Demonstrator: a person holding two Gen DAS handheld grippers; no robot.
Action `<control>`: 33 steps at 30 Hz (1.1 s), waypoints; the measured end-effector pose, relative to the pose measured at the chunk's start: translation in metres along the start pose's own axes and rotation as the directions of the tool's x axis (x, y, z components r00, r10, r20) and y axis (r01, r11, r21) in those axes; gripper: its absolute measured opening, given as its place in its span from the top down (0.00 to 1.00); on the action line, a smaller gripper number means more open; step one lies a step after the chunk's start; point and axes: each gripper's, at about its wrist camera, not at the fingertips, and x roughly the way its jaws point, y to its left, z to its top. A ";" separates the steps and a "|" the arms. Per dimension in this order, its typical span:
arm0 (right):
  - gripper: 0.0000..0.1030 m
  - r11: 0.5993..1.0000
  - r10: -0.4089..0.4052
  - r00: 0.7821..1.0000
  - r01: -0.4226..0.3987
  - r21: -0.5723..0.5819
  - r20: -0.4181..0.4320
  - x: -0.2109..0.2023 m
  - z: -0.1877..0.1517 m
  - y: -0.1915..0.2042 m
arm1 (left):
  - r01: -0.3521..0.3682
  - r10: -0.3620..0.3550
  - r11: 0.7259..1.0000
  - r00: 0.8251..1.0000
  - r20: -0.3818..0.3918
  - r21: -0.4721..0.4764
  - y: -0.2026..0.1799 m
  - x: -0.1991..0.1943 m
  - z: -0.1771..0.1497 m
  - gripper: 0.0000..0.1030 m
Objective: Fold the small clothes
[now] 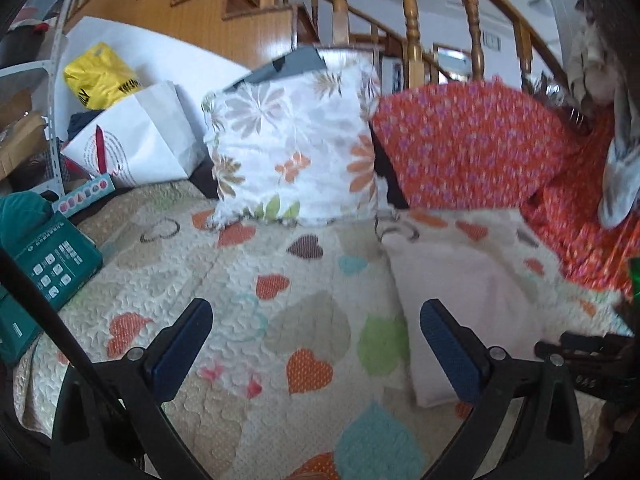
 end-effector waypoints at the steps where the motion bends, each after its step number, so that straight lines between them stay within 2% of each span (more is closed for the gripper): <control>1: 0.44 1.000 -0.010 1.000 0.010 -0.004 0.002 0.002 -0.002 -0.001 | 0.000 0.000 1.000 0.999 -0.033 0.002 -0.002 0.008 -0.005 0.00; 5: 0.44 0.999 -0.031 0.999 0.031 -0.007 -0.013 0.012 -0.004 0.002 | -0.007 0.010 1.000 0.991 -0.136 0.025 -0.009 0.031 -0.023 0.00; 12: 0.41 0.999 -0.030 0.999 0.029 -0.014 -0.045 0.021 -0.008 0.005 | -0.001 0.023 0.997 0.955 -0.295 0.076 -0.024 0.062 -0.045 0.00; 25: 0.37 0.997 -0.039 0.997 0.035 -0.062 -0.068 0.030 -0.012 0.017 | 0.023 -0.002 0.999 0.897 -0.441 0.043 -0.018 0.082 -0.060 0.00; 33: 0.36 0.997 -0.046 0.997 0.042 -0.063 -0.065 0.031 -0.014 0.019 | 0.017 -0.001 0.999 0.889 -0.457 0.030 -0.014 0.084 -0.063 0.00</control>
